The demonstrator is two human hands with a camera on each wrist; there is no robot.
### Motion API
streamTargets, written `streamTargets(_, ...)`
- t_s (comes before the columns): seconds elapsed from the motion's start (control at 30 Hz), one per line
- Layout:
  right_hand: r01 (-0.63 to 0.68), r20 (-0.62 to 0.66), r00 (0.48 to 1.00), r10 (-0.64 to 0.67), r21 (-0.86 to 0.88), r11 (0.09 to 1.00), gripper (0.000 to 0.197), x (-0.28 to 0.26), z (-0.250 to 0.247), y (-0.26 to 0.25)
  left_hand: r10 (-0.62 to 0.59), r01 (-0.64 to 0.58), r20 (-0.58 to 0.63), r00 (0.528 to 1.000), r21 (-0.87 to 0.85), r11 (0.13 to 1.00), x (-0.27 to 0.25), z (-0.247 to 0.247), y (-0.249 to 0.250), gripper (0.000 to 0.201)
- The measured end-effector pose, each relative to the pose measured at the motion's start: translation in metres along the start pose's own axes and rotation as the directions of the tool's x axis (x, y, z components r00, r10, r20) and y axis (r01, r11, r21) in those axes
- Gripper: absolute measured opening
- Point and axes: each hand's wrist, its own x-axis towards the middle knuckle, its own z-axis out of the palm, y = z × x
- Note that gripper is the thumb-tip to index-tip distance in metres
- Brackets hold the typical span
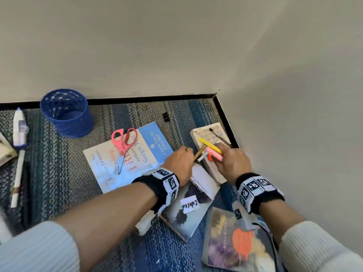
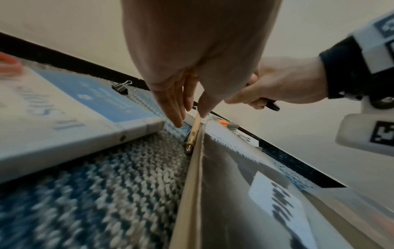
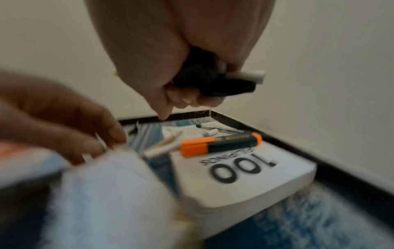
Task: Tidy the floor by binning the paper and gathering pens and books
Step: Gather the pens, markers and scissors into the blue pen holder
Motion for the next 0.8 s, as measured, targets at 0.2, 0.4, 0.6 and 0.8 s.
streamTargets(0.2,0.168,0.107,0.98,-0.167,0.002,0.986,0.034,0.016,0.016,-0.002,-0.03,0.028,0.047,0.998,0.038,0.999,0.01,0.016,-0.002,0.027)
streamTargets(0.4,0.241,0.018,0.97,-0.241,-0.142,0.96,0.027,0.021,0.027,-0.01,0.002,-0.007,0.097,0.995,0.051,0.999,0.003,0.01,-0.003,0.032)
streamTargets(0.6,0.298,-0.168,0.938,-0.304,-0.058,0.953,0.02,0.02,0.009,-0.018,-0.18,0.18,0.005,0.984,-0.094,0.979,-0.017,-0.01,-0.005,0.021)
streamTargets(0.8,0.271,-0.42,0.896,-0.144,0.261,0.927,0.028,0.017,-0.026,-0.049,-0.212,0.183,-0.181,0.96,-0.163,0.969,-0.026,-0.043,-0.027,0.031)
